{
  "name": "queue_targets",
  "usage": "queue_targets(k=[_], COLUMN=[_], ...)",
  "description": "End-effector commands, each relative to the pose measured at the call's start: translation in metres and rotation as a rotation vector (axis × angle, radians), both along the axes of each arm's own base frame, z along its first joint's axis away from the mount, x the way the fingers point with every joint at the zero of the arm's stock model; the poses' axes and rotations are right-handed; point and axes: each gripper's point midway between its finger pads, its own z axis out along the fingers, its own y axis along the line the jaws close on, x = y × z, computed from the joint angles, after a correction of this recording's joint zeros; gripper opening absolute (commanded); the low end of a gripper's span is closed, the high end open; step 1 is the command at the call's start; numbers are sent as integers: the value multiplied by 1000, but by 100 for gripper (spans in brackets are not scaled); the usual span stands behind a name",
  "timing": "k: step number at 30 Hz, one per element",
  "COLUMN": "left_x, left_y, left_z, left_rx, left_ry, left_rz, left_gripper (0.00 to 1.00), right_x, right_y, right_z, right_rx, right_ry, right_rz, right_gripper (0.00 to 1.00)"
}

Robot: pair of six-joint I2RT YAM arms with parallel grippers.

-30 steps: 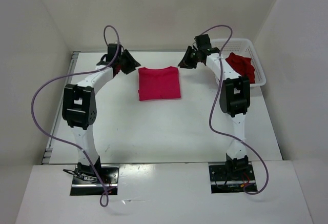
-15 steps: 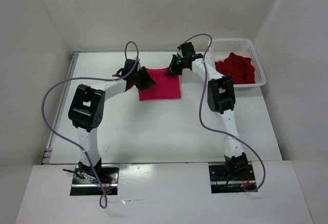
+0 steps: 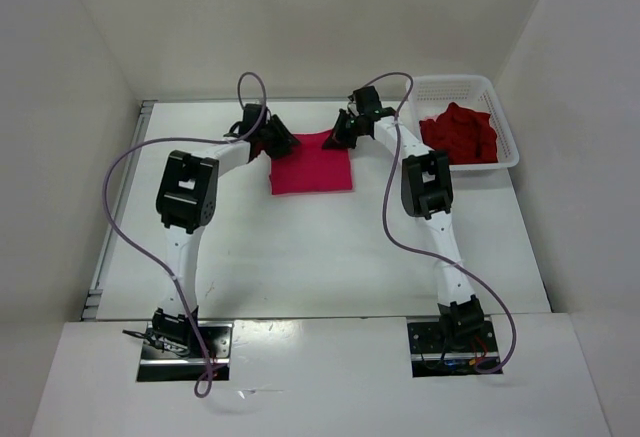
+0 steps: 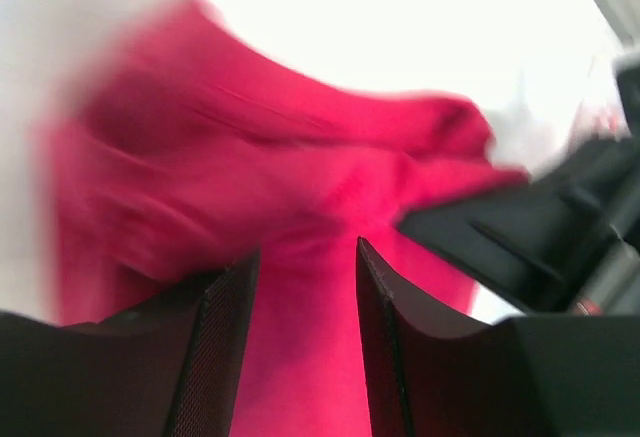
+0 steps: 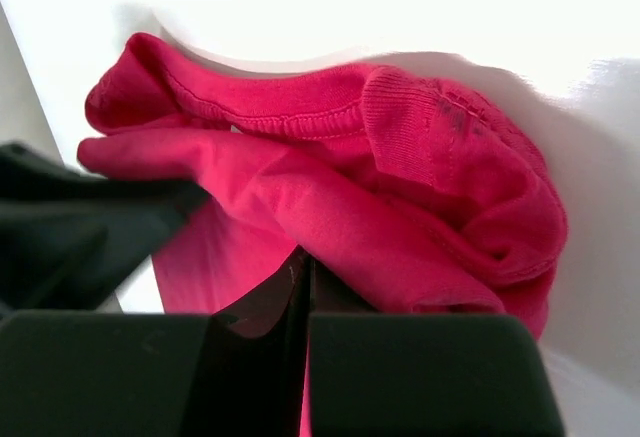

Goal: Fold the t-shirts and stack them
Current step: Smooth out wrinkles on the folded tshirt

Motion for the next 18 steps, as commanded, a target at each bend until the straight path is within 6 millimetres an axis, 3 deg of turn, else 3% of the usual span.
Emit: queue_targets(k=[1, 3, 4, 5, 6, 7, 8, 10, 11, 12, 14, 15, 16, 17, 18], left_x=[27, 29, 30, 28, 28, 21, 19, 8, -5, -12, -28, -39, -46, -53, -56], left_y=[49, 64, 77, 77, 84, 86, 89, 94, 98, 102, 104, 106, 107, 108, 108], left_z=[-4, -5, 8, 15, 38, 39, 65, 79, 69, 86, 80, 67, 61, 46, 39], left_rx=[1, -15, -36, -40, -47, -19, -7, 17, 47, 62, 77, 100, 114, 137, 146], left_ry=[-3, 4, -19, -35, -78, -86, -135, -160, -140, -172, -155, -136, -116, -77, -63], left_rz=[107, 128, 152, 152, 164, 144, 144, 149, 147, 156, 148, 133, 124, 109, 91], left_gripper=[52, 53, 54, 56, 59, 59, 61, 66, 71, 71, 72, 72, 72, 72, 71], right_x=[5, 3, 3, 1, 2, 2, 2, 4, 7, 4, 4, 2, -1, -4, -7], right_y=[-4, -5, -5, -6, -6, -6, -6, -5, -4, -5, -6, -6, -7, -9, -10], right_z=[9, 12, 12, 11, 16, 24, 24, 42, 56, 56, 85, 94, 97, 122, 133], right_rx=[-10, -15, -15, -21, -19, -15, -15, -8, 1, -8, -1, 1, -3, 7, 7], right_ry=[-19, -22, -22, -17, -26, -38, -38, -64, -92, -82, -124, -132, -136, -171, -197], right_rz=[-16, -10, -10, -4, -4, -4, -4, -4, -5, 1, 7, 7, 12, 12, 18], right_gripper=[0, 0, 0, 0, 0, 0, 0, 1, 1, 1, 4, 7, 14, 19, 24])
